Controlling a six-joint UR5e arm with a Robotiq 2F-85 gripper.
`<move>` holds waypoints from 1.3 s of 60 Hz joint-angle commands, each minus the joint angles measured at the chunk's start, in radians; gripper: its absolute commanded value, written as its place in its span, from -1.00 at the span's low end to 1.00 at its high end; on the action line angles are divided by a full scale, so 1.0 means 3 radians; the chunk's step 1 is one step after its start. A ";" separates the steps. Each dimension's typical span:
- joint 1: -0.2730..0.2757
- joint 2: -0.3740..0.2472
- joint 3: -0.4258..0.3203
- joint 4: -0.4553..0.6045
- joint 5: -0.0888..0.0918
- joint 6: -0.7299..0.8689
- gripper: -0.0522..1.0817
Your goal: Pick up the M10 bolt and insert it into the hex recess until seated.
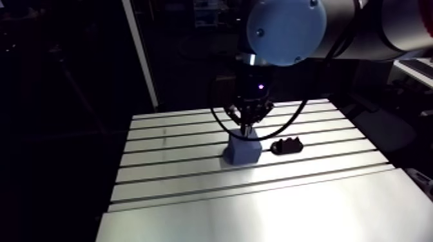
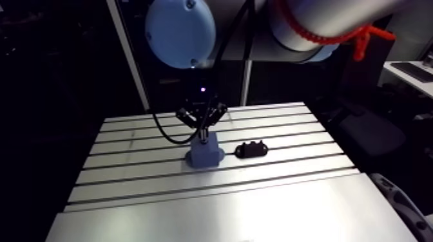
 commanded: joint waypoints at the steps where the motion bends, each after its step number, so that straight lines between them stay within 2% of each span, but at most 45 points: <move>1: -0.0007 0.0009 0.0014 0.0000 -0.0003 -0.0040 0.99; 78: -0.0012 0.0075 0.0015 -0.0005 -0.0003 -0.0046 0.99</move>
